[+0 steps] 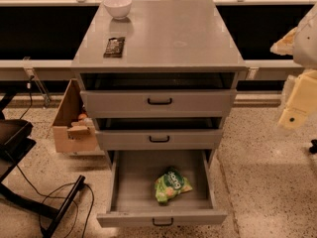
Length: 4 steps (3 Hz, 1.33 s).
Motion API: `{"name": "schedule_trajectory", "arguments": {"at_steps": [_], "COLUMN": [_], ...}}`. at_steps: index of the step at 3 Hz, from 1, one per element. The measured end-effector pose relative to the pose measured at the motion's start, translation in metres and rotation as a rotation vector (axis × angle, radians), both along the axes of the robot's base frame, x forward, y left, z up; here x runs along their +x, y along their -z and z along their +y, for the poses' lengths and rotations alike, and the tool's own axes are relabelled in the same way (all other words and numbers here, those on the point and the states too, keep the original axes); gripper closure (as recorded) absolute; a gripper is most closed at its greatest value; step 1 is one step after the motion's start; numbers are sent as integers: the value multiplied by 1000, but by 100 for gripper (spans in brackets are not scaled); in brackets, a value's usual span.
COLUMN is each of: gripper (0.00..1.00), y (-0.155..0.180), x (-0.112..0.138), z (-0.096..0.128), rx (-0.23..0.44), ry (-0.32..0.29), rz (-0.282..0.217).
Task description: Pick green rice chip bag from bottom drawer and place on counter
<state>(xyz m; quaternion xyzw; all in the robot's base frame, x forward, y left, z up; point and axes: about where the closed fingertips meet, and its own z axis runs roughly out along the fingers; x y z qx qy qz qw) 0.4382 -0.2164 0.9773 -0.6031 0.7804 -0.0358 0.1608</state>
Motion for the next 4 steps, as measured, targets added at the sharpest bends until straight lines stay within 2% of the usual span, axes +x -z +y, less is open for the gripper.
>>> {"name": "schedule_trajectory", "arguments": {"at_steps": [1, 2, 3, 4], "gripper": [0, 0, 0, 0], "y": [0, 43, 108, 193], "x": [0, -7, -14, -18], "z": [0, 7, 11, 3], "rx": [0, -32, -84, -130], "ry": [0, 10, 14, -18], "rz": [0, 30, 67, 102]}}
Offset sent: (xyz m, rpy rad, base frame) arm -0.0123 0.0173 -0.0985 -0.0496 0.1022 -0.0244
